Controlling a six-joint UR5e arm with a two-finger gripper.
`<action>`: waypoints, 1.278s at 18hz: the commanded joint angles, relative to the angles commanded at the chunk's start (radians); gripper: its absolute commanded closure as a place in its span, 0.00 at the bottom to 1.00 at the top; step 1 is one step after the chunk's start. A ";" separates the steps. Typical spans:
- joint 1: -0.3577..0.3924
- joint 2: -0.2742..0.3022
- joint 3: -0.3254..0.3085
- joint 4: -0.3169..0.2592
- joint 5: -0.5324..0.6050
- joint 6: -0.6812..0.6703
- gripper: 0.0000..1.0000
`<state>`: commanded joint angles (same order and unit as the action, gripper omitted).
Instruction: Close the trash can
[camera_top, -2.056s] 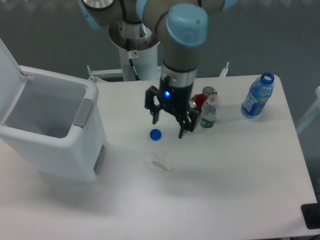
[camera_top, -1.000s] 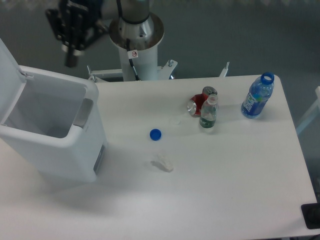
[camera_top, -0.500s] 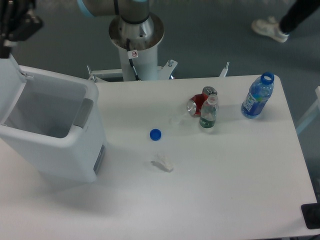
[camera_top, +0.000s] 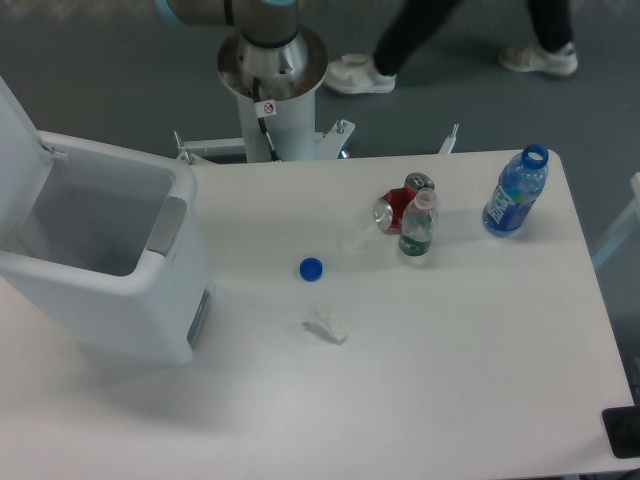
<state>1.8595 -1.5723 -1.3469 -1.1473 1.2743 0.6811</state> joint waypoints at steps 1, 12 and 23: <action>-0.025 -0.006 0.003 -0.015 0.040 0.003 1.00; -0.088 -0.011 0.003 -0.089 0.163 -0.005 1.00; -0.063 -0.003 -0.023 -0.080 0.263 -0.071 1.00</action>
<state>1.7962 -1.5754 -1.3698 -1.2272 1.5370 0.6105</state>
